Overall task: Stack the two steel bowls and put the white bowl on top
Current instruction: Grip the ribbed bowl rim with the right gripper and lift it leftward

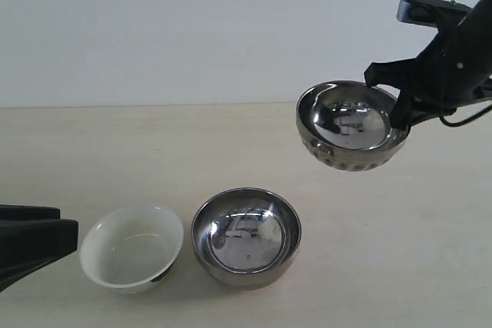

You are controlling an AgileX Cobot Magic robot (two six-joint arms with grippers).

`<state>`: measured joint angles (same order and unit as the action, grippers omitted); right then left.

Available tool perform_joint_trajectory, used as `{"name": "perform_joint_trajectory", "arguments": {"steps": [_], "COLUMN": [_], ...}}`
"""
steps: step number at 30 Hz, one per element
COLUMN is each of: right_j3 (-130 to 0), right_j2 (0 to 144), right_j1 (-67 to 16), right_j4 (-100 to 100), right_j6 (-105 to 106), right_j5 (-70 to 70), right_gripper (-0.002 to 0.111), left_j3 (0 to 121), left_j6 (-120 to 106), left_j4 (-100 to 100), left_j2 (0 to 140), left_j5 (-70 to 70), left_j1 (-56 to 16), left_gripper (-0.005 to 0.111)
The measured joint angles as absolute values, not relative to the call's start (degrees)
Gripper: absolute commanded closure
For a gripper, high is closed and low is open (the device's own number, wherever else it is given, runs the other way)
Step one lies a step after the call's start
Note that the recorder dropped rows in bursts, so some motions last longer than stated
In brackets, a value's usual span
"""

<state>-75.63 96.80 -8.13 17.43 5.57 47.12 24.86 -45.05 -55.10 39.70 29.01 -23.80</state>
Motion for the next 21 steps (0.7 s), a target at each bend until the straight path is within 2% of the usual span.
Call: {"name": "perform_joint_trajectory", "arguments": {"steps": [5, 12, 21], "right_j3": [-64.78, -59.88, -59.88], "right_j2": [89.84, 83.84, 83.18], "right_j1": [-8.13, -8.80, -20.64], "right_j4": [27.03, 27.57, 26.63], "right_j6": [12.99, 15.97, 14.49], "right_j5": [43.89, 44.87, 42.07], "right_gripper": [0.108, 0.108, 0.108], "left_j3": [24.86, 24.86, 24.86], "left_j6": [-45.05, -45.05, -45.05], "left_j4": [-55.10, -55.10, -55.20], "left_j2": [39.70, 39.70, 39.70], "left_j5": [29.01, 28.64, 28.54], "left_j1": [-23.80, -23.80, -23.80], "left_gripper": [0.075, 0.075, 0.075]}}
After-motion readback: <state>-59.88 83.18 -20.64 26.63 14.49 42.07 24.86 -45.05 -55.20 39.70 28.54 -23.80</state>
